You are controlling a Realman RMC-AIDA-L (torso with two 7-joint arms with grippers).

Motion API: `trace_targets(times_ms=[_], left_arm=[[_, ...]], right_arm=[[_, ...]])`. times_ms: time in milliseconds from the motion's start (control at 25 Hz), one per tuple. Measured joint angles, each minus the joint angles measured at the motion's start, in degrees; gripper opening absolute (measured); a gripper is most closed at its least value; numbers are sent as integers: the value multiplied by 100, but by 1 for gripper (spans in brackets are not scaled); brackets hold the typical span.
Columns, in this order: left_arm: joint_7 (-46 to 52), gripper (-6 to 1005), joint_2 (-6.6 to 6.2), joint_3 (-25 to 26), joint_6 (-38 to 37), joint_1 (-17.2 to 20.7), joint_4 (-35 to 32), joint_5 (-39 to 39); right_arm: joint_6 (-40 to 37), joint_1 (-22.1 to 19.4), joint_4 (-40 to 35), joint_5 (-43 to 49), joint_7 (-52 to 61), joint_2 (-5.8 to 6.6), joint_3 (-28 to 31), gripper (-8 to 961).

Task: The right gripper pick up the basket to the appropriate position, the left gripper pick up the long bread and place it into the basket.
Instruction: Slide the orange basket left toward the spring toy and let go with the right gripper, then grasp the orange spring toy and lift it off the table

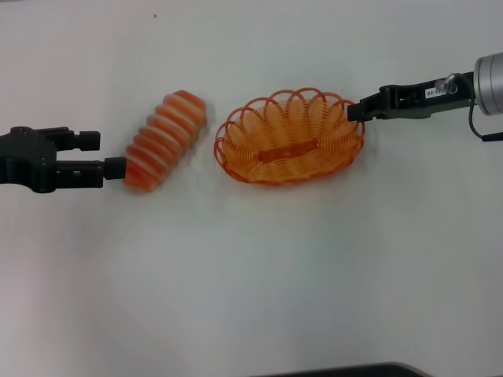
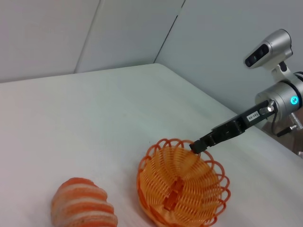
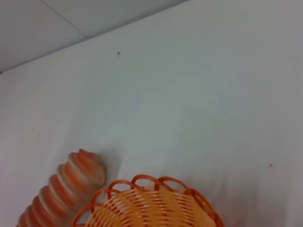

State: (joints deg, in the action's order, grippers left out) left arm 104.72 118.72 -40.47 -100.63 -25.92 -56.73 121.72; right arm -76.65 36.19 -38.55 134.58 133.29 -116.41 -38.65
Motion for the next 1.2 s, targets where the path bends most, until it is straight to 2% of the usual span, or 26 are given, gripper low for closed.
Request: trace_targets(times_ms=[80,240,440,600,840,1000,1200], left_arm=[[3,840,-3,8,0,-6,-2,0],[4,840,-2,31,40,-9,-5,0],[204,840,6,-4,310,-28,-74,39],[427,840,60,-13,521,-51,-261,143],[822,840,101,-58,705,-256,-383,381],[1154,840,185,-437,1020,-495,-393,792],[1562,840,419,-1096,1803,-777,-371,1383]], right_arm=[[-39,-17,-45,-34,-5,1,2,65],[-238,-130,-350,-306,-167,88,47,200],[-1387,-482,-1258,-1140,-1642,148,137,373],[-2237,-729,-1578,-1197,-3014,97,124,515],[-2804,-1067,-1633,-1194,-4326,5,144,755],[-2757,-1244,-1594,-1196,-4671,-26,157,794],[-2528,-1288,-1405,-1195,-4700,-34,319,803]])
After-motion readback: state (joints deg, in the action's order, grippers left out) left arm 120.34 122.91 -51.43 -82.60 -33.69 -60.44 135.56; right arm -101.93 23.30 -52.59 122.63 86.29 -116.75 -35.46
